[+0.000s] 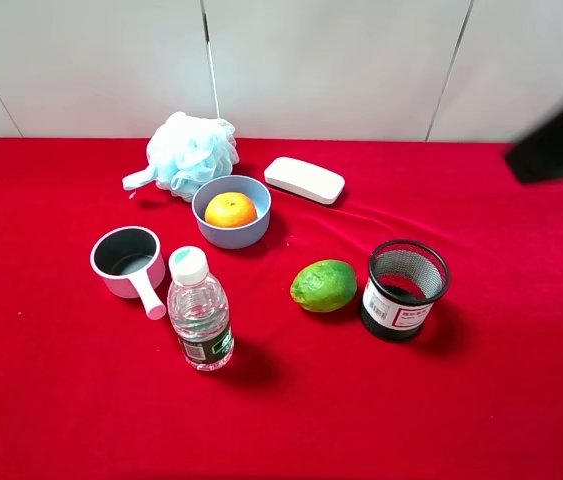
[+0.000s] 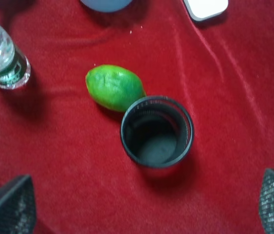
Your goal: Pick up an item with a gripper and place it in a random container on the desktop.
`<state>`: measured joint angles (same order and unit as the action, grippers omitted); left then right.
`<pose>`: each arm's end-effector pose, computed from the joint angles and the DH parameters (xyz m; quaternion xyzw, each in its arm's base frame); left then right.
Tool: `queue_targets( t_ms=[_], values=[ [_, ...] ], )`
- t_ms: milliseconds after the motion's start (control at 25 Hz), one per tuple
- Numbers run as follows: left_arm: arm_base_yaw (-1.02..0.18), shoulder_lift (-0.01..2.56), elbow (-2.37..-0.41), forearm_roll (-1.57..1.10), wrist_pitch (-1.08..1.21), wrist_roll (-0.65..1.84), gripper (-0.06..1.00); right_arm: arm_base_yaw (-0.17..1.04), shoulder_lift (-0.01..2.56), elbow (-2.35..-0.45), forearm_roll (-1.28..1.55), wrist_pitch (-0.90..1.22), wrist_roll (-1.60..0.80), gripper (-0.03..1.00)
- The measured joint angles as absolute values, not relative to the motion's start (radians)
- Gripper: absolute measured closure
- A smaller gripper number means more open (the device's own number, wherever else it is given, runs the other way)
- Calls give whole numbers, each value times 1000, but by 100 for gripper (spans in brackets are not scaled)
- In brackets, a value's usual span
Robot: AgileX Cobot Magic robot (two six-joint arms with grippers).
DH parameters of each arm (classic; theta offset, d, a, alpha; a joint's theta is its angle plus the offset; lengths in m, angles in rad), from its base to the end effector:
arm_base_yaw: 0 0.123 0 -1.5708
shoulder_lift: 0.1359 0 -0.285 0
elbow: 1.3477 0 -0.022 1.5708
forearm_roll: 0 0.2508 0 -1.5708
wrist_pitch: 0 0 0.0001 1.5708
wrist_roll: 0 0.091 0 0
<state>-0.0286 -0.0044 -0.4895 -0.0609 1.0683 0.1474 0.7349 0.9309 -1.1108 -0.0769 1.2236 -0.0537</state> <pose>-0.0048 -0.0047 0.2739 0.0765 0.8530 0.0002 0.5163 0.1163 0.0962 0.3858 -0.3673 0.8788 0.0647 0.2976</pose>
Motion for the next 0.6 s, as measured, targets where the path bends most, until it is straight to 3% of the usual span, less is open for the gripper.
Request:
queue_targets(
  t_ms=[320,600],
  values=[
    [-29,-4,-490,-61,1068,147,-5,716,663,-912,-77,1225,-54,28],
    [-29,-4,-490,-61,1068,147,-5,466,493,-802,-77,1224,-54,28]
  ],
)
